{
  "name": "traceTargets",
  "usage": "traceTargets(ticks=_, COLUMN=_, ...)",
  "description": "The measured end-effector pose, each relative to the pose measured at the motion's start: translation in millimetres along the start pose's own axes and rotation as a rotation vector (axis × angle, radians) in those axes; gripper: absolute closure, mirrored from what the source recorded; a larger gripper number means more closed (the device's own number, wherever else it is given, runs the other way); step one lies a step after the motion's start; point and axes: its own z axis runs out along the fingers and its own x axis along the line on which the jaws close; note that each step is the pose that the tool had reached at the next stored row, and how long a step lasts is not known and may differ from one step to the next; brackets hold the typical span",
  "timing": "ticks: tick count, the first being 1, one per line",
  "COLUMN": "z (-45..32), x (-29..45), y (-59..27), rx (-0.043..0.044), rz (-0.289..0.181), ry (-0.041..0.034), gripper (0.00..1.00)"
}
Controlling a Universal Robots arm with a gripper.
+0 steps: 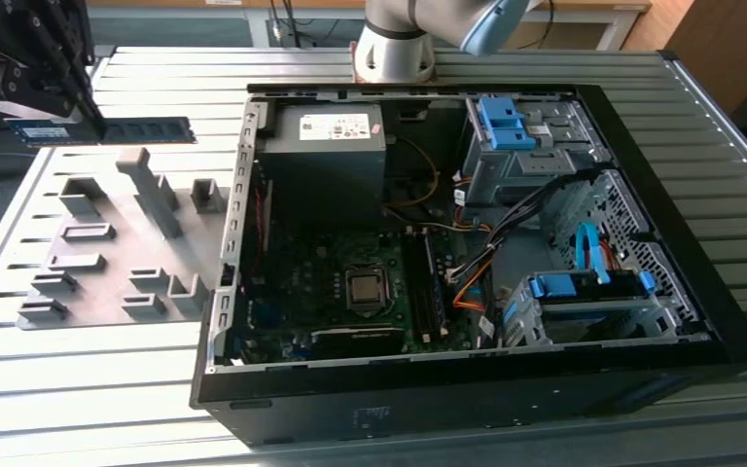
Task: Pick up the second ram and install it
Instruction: 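Pick up the second ram and move it above second insertion slot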
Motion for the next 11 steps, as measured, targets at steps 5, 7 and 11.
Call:
traceTargets(ticks=5, z=-0.1, x=-0.1, y=-3.6, rx=0.0000, rz=0.000, ry=0.0000, gripper=0.86)
traceTargets(ticks=7, z=-0.1, x=-0.1, y=-4.9, rx=0.0000, rz=0.000, ry=0.0000, gripper=0.86)
traceTargets(ticks=11, z=-0.3, x=-0.2, y=-7.8, rx=-0.0001, rz=0.000, ry=0.0001, gripper=0.86)
